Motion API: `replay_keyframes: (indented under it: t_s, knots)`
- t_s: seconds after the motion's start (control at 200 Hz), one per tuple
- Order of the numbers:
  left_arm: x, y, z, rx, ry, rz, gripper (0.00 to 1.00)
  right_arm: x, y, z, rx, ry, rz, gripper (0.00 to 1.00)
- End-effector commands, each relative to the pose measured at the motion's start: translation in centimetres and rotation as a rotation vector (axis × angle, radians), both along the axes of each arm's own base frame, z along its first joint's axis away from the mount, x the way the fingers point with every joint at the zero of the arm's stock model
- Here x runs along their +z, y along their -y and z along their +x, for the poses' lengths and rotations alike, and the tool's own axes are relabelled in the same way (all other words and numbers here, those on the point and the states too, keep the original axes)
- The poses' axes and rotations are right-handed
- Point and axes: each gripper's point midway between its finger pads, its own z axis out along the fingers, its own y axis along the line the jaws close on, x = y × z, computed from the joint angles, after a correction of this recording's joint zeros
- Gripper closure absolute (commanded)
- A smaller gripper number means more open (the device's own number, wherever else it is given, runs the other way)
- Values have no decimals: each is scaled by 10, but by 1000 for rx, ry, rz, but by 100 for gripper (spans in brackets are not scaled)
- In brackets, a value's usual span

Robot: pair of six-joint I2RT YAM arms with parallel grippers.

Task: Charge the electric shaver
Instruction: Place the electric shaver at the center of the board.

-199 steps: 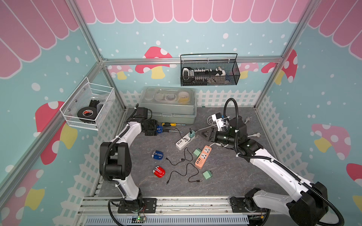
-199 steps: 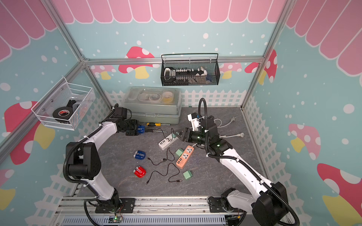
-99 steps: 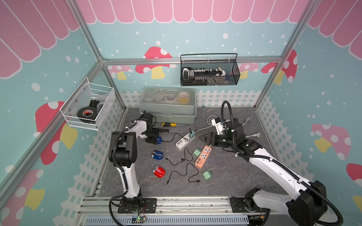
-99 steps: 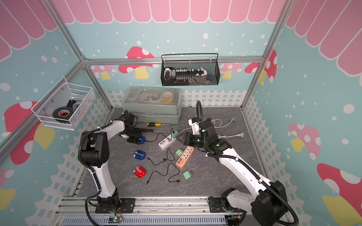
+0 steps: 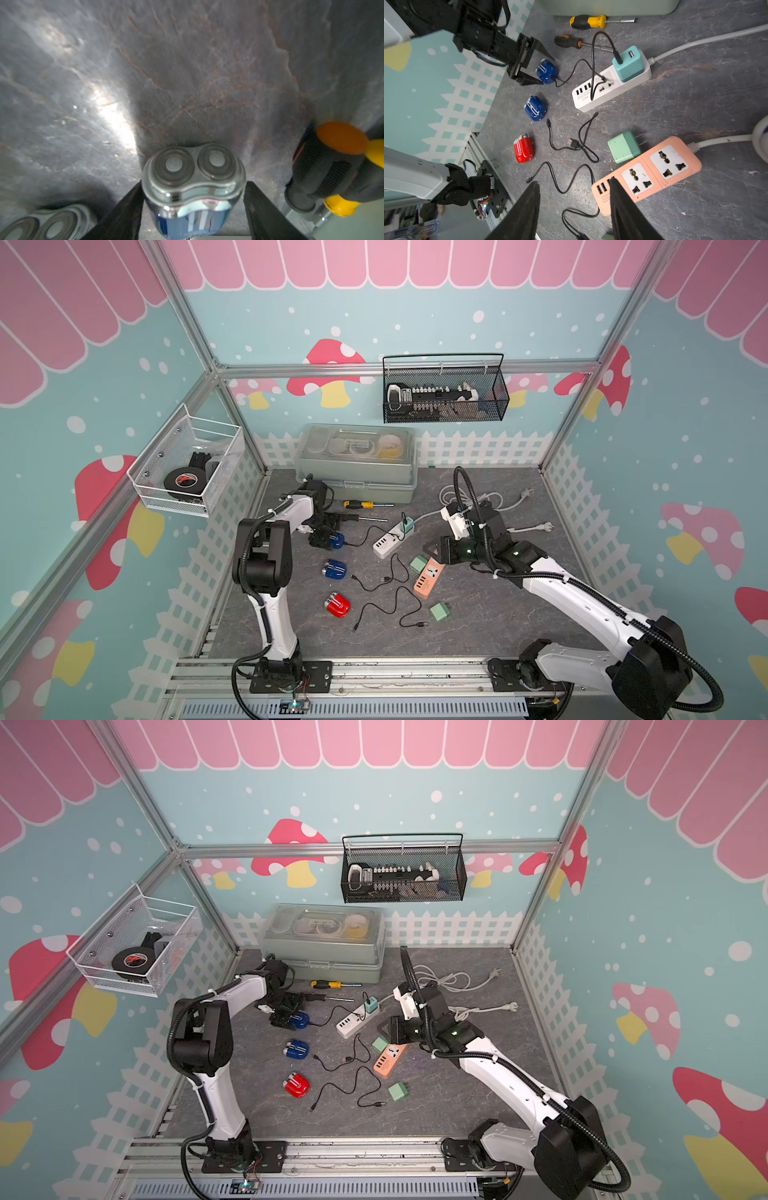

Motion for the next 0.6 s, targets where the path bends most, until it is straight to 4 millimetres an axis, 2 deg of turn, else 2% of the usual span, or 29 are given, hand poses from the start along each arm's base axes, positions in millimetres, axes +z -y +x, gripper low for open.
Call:
replay_keyframes:
  t_s: [0.0, 0.18, 0.315, 0.48, 0.595]
  knots:
    - [35, -3, 4, -55, 78, 36, 24, -18, -12, -13, 119, 78, -121, 49]
    - [60, -4, -10, -98, 123, 44, 24, -39, -54, -38, 349, 200, -234, 52]
    - [76, -3, -28, -150, 146, 46, 24, -55, -79, -39, 526, 296, -350, 53]
    - [86, 3, -62, -206, 156, 27, 24, -81, -93, -28, 671, 316, -504, 53]
    - [89, 4, -87, -206, 160, 13, 24, -101, -92, -23, 722, 298, -608, 51]
